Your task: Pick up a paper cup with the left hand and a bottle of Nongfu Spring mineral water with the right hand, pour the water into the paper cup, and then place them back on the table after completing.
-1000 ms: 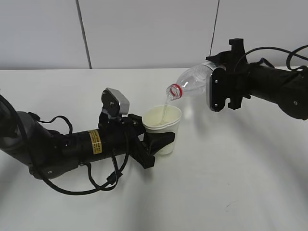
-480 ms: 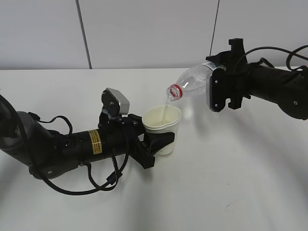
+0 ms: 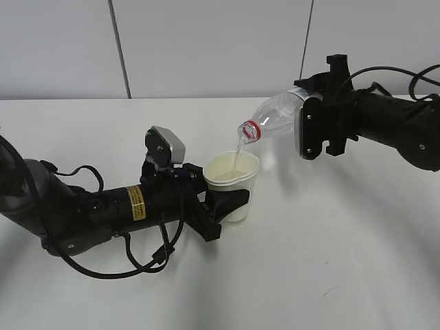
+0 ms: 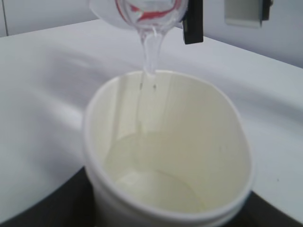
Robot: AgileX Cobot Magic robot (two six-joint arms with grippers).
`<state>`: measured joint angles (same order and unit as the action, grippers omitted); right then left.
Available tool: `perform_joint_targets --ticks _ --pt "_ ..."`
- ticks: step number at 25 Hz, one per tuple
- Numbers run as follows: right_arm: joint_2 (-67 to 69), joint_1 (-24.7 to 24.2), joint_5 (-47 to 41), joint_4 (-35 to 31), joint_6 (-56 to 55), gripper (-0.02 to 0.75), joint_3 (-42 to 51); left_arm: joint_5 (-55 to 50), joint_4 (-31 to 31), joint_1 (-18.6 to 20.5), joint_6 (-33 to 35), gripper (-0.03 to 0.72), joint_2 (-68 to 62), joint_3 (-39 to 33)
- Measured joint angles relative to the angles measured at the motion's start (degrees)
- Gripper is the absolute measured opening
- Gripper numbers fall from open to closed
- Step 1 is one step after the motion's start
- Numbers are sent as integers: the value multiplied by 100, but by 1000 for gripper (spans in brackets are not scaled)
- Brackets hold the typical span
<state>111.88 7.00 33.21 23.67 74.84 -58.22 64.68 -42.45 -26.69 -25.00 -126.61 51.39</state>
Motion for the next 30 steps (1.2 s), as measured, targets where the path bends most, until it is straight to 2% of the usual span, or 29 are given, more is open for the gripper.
perform_joint_targets --ticks 16,30 --pt "0 0 13 -60 -61 450 0 -2 -6 0 0 393 0 -5" --pt "0 0 13 -73 -691 450 0 -6 127 0 0 393 0 -5"
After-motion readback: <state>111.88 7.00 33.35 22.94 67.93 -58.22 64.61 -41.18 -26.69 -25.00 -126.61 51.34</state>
